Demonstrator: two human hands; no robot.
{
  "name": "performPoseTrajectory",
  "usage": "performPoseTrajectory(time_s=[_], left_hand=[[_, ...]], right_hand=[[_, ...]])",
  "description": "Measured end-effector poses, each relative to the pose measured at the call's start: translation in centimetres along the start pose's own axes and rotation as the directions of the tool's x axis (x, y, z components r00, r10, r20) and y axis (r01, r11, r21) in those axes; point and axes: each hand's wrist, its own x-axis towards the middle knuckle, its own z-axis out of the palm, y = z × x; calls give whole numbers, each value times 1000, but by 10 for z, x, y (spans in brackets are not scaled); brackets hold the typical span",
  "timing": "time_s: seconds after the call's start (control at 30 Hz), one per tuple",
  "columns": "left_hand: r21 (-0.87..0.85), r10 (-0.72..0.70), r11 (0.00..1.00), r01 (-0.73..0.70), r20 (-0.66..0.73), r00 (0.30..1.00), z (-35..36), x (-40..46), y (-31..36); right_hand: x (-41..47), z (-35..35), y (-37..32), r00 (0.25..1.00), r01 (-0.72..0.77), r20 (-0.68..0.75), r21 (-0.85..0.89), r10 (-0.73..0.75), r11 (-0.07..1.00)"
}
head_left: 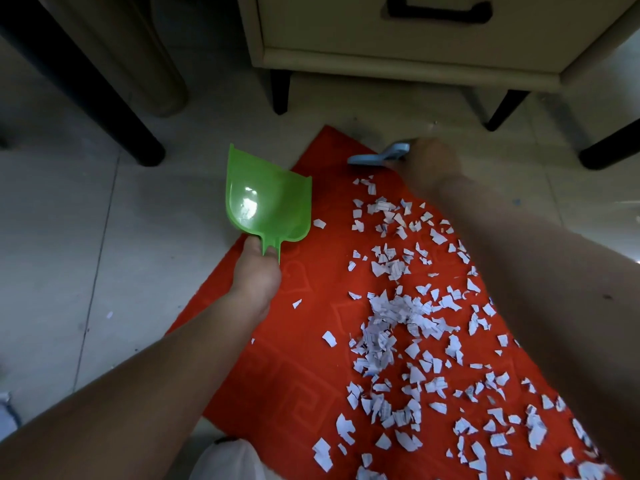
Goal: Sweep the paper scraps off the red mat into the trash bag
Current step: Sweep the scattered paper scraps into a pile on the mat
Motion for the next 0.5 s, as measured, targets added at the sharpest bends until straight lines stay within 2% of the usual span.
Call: performPoseTrajectory(time_s=[0.1,0.17,0.23,0.3,0.4,0.5], left_hand=[[-1,-5,1000,5,5,1000,0,-1,1],[-3,-2,1000,2,2,1000,-1,-1,1],[8,-8,1000,8,-1,1000,-2,0,0],[15,-17,1000,17,-1,1000,-2,1,-1],[10,-16,1000,16,1,1000,-1,0,-2],[-2,-5,1000,5,-2,1000,1,-2,0]], right_hand=[[-3,4,3,994,-23,110,-32,26,999],[-8,-10,6,977,91,200,-57,-78,994],[-14,-27,10,959,183,229,-58,-165,981],[-18,-37,14,965,218,163,-68,-204,974],[-18,-36,14,989,148,-2,-37,-148,988],[-17,-17,7,995,91,-33,25,-90,996]])
